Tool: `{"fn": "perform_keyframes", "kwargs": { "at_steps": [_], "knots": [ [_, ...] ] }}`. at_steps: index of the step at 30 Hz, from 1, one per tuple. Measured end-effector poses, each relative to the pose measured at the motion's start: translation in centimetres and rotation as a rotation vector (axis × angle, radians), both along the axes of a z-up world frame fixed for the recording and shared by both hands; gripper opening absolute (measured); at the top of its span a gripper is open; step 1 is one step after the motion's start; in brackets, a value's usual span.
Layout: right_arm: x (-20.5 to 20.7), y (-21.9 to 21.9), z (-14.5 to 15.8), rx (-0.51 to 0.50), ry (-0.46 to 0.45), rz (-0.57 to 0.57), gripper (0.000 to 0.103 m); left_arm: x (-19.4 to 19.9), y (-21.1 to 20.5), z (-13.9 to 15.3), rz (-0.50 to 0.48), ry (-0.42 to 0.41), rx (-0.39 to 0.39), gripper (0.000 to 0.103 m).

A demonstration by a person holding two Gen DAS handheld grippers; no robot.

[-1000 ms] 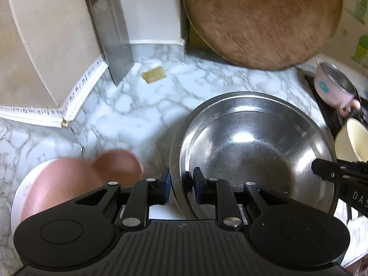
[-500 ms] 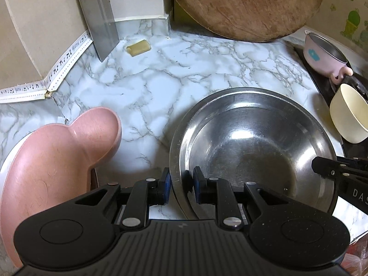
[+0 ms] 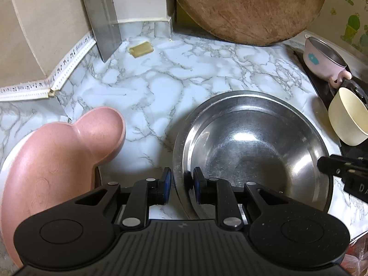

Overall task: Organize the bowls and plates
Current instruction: 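Open both grippers to release the steel bowl, then move both grippers to the pink-handled steel cup on the stove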

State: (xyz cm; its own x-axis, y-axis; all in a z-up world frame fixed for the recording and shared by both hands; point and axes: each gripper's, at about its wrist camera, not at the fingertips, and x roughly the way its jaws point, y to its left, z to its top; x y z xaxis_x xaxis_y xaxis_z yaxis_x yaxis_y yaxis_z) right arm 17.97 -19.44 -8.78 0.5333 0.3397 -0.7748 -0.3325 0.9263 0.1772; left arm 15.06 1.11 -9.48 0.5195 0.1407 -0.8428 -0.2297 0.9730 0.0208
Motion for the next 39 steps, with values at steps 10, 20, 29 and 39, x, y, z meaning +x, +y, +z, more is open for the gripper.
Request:
{"fn": "perform_keyframes", "kwargs": {
  "at_steps": [10, 20, 29, 39],
  "knots": [
    [-0.3, -1.8, 1.8, 0.013, -0.065, -0.009, 0.03, -2.3, 0.7, 2.1, 0.0, -0.083, 0.006, 0.058],
    [-1.8, -1.9, 5.0, 0.037, -0.178, 0.049, 0.075, -2.9, -0.6, 6.2, -0.063, -0.172, 0.014, 0.066],
    [-1.4, -2.8, 8.7, 0.027, -0.289, 0.074, 0.097, -0.1, -4.1, 10.4, -0.161, -0.274, 0.027, 0.077],
    [5.5, -7.5, 13.1, -0.005, -0.309, -0.019, 0.101, 8.0, -8.8, 14.2, -0.23, -0.302, 0.028, 0.077]
  ]
}}
